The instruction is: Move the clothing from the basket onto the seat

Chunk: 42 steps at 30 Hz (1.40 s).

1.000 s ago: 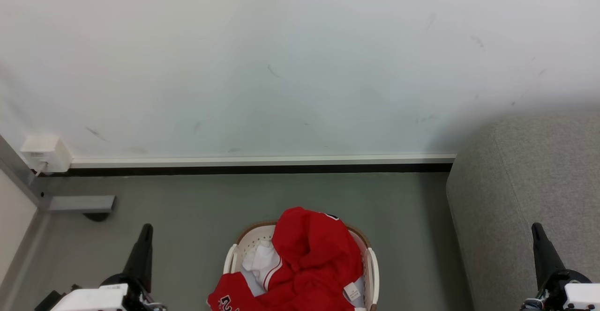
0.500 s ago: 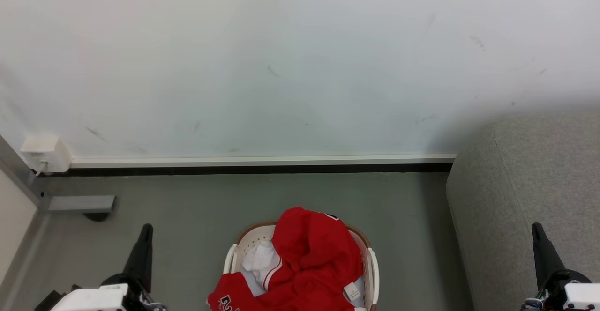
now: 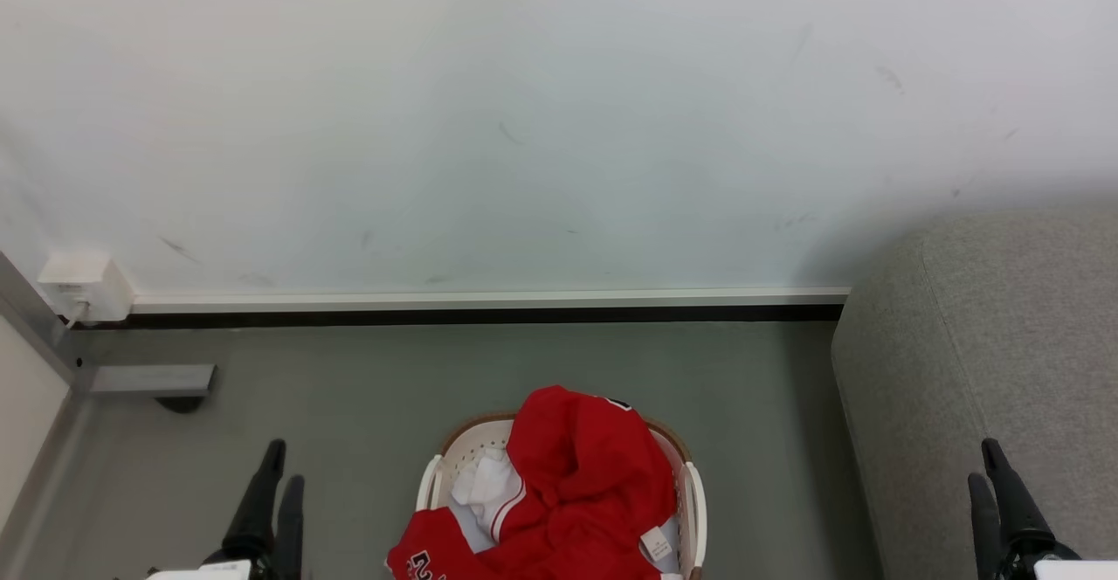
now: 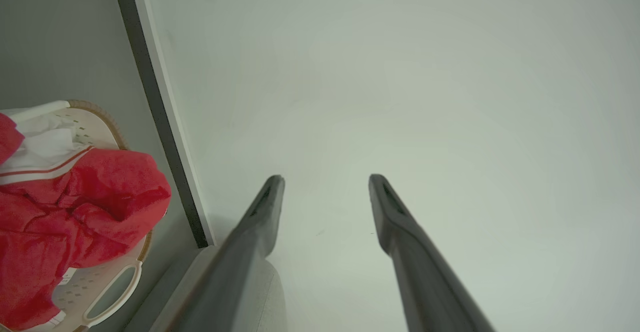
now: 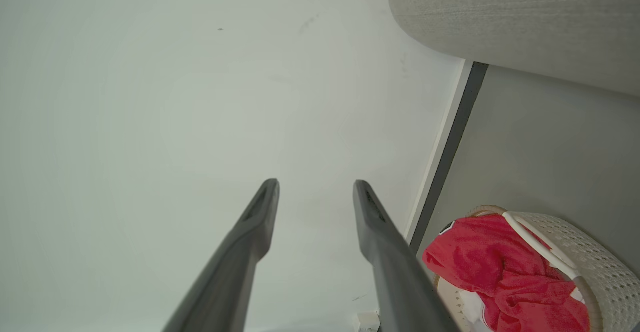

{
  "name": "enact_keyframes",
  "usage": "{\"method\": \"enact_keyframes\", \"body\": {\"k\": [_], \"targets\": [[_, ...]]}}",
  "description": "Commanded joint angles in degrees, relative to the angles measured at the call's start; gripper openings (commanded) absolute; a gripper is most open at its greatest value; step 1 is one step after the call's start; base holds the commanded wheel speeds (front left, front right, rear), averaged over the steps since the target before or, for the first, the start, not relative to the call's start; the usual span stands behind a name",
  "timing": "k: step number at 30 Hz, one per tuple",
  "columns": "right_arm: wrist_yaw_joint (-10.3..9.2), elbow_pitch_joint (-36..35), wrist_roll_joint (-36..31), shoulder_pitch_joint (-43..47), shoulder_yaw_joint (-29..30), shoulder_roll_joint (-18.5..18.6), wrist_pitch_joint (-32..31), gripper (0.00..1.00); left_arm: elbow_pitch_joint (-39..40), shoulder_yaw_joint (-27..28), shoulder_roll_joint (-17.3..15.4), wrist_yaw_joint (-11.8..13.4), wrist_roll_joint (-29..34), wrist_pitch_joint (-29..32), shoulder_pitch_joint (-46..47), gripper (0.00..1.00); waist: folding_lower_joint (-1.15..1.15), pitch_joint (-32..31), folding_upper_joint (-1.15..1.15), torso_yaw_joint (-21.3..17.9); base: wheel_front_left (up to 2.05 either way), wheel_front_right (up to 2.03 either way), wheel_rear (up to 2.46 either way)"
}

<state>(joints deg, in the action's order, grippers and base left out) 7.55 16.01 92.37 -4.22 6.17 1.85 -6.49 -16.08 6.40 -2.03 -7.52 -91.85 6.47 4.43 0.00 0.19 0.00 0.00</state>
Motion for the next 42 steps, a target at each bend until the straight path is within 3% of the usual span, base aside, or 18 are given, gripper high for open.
{"method": "enact_keyframes", "body": {"k": [1,14,27,42], "targets": [[0.00,-0.07,-0.27,-0.10,-0.32,0.04,0.36,1.00,0.17,-0.19,-0.04,0.00,0.16,-0.36,0.01,1.00,0.00,0.02,0.00,0.02,0.00,0.00,0.00],[-0.01,-0.03,-10.73,-0.78,-1.66,0.23,3.80,1.00,0.92,-0.30,-0.20,0.96,5.90,-3.78,-0.32,1.00,0.00,0.17,0.00,0.16,0.00,0.00,0.00],[-0.02,-2.46,-26.99,-1.05,-3.12,0.42,7.01,1.00,3.38,-1.71,-0.37,5.09,18.94,-7.00,-0.41,1.00,0.00,0.53,0.00,0.23,0.00,0.00,0.00],[-0.04,-2.92,-43.44,-1.20,-5.03,0.61,10.23,1.00,4.70,-5.17,-0.54,6.69,36.70,-10.22,-1.20,1.00,0.00,0.77,0.00,0.02,0.00,0.00,0.00]]}}
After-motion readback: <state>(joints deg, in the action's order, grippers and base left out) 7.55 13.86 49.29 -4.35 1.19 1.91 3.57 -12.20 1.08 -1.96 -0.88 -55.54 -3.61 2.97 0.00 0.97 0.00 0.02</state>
